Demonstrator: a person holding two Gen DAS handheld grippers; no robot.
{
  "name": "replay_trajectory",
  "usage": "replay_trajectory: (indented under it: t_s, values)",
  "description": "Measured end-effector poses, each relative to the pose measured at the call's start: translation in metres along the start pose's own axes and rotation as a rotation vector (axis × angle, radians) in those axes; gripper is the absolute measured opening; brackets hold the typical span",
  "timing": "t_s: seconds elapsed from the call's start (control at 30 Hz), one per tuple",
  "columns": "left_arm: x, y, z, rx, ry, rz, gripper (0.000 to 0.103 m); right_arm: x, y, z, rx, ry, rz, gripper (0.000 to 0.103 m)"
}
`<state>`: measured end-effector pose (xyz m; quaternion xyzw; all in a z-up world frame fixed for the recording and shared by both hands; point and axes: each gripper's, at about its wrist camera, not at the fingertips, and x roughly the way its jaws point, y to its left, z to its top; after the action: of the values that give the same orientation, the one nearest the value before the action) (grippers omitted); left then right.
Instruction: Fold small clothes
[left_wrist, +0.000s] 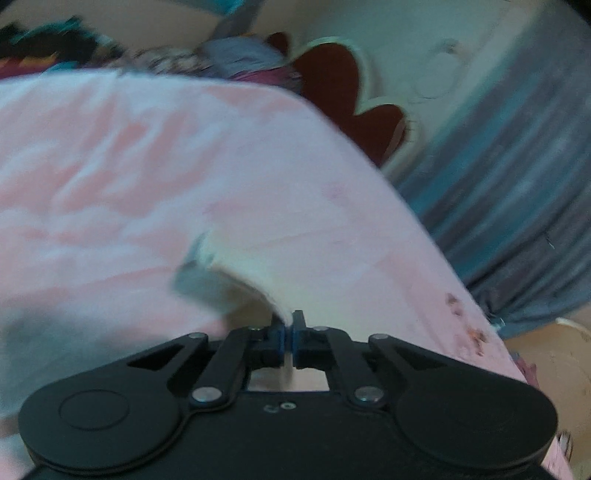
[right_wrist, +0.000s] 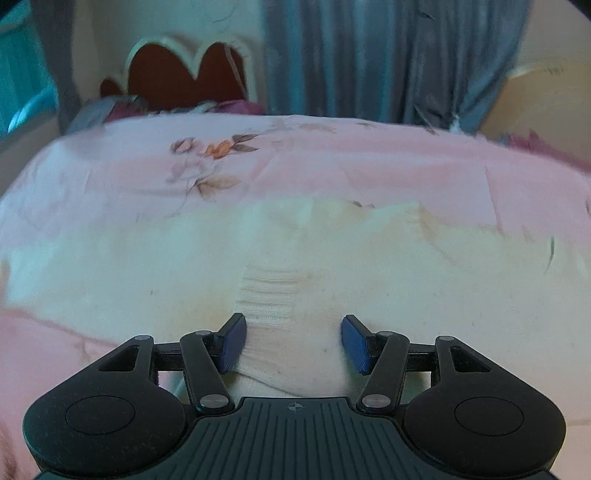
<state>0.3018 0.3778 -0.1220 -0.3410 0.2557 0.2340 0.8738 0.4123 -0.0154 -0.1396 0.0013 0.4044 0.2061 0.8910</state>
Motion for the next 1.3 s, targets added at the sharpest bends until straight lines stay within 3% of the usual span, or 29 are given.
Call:
replay_trajectory:
  t_s: [0.13,0.3,0.5,0.63,0.77,0.83,0.93,1.0,1.07,1.17,1.23,1.3]
  values:
    - [-0.017,-0.052,-0.003,0.134,-0.006,-0.098,0.003,-0.011,-0.017,0.003,0.111,-0.018,0.075,0.056]
    - [-0.028,-0.129,-0.029,0.278,0.041,-0.281,0.003,-0.041,-0.042,0.001,0.186,-0.059,0.081,0.056]
    - [-0.024,-0.229,-0.099,0.429,0.164,-0.476,0.003,-0.082,-0.089,-0.008,0.22,-0.109,0.017,0.057]
    - [-0.015,-0.277,-0.158,0.534,0.251,-0.549,0.003,-0.105,-0.126,-0.022,0.25,-0.12,-0.042,0.057]
    - [-0.003,-0.299,-0.215,0.632,0.35,-0.554,0.005,-0.124,-0.163,-0.041,0.308,-0.109,-0.076,0.057]
    - [-0.001,-0.297,-0.235,0.677,0.394,-0.534,0.015,-0.13,-0.173,-0.046,0.327,-0.101,-0.071,0.057]
    - [-0.004,-0.289,-0.245,0.705,0.413,-0.496,0.038,-0.134,-0.18,-0.048,0.352,-0.097,-0.035,0.057]
    - [-0.014,-0.278,-0.24,0.715,0.383,-0.465,0.073,-0.134,-0.178,-0.045,0.338,-0.099,-0.015,0.057]
    - [-0.026,-0.261,-0.23,0.705,0.315,-0.429,0.077,-0.131,-0.171,-0.042,0.321,-0.098,0.016,0.057]
    - [-0.035,-0.239,-0.218,0.701,0.288,-0.36,0.077,-0.119,-0.155,-0.036,0.31,-0.071,0.087,0.058]
    - [-0.033,-0.223,-0.209,0.688,0.282,-0.304,0.077,-0.113,-0.15,-0.035,0.306,-0.053,0.097,0.08]
    - [-0.033,-0.206,-0.203,0.684,0.277,-0.248,0.076,-0.109,-0.146,-0.034,0.284,-0.052,0.026,0.08]
